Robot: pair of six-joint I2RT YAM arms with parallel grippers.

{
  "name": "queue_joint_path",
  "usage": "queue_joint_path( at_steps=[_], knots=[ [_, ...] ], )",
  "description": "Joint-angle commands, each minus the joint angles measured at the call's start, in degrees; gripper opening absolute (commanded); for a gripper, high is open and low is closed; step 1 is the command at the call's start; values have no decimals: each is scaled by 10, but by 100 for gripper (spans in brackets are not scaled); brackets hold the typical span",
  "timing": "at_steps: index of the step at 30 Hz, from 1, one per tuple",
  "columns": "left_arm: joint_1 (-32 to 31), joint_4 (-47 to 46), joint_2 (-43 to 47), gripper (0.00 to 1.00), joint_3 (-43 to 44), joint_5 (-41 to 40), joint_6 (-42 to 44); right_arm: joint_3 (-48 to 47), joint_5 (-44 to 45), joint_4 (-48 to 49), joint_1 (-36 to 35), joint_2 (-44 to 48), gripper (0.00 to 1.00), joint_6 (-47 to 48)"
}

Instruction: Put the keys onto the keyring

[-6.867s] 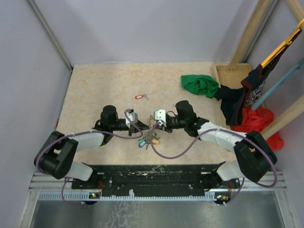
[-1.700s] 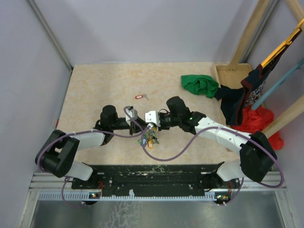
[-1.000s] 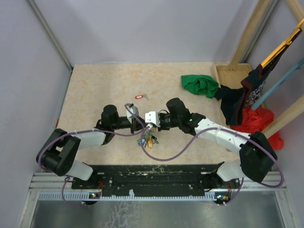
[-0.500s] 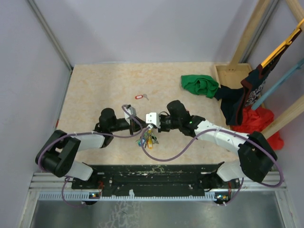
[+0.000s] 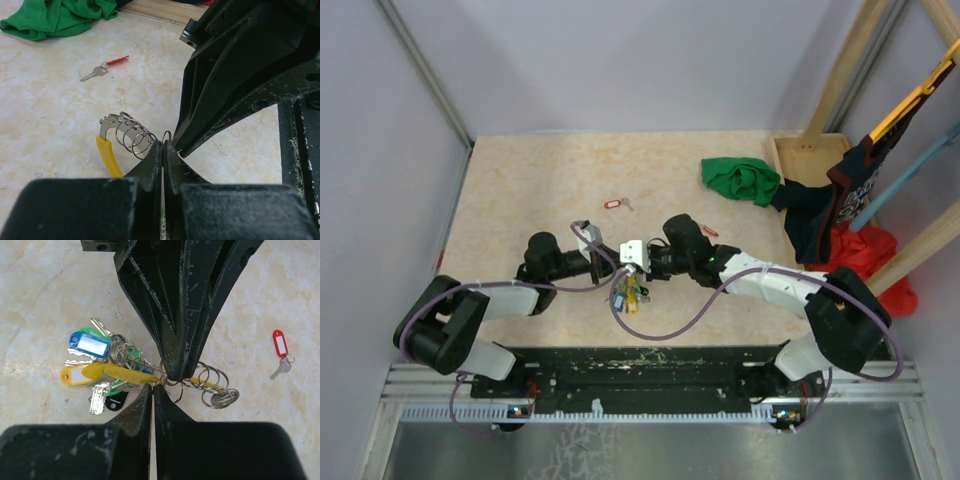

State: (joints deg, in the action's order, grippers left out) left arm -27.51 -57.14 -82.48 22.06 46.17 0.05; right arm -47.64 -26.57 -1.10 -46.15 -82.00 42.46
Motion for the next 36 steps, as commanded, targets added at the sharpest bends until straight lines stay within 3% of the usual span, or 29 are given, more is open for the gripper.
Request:
queue_joint_path(
  at_steps=[1, 10, 16, 22, 36],
  knots=[
    [2, -76, 19, 0, -3, -14, -10, -6, -17, 16, -21, -16, 0, -10],
    [3, -79, 21, 1, -10, -24, -1, 1, 64, 2, -21, 46, 0, 9],
    [10, -53, 45, 25, -17, -17, 27, -40, 61, -53, -21, 53, 0, 39],
    [12, -6, 65, 34, -16, 11, 64, -66, 55, -83, -21, 35, 0, 55],
    [11, 76, 24, 33, 33, 128, 100, -79, 53, -87, -21, 33, 0, 66]
  ],
)
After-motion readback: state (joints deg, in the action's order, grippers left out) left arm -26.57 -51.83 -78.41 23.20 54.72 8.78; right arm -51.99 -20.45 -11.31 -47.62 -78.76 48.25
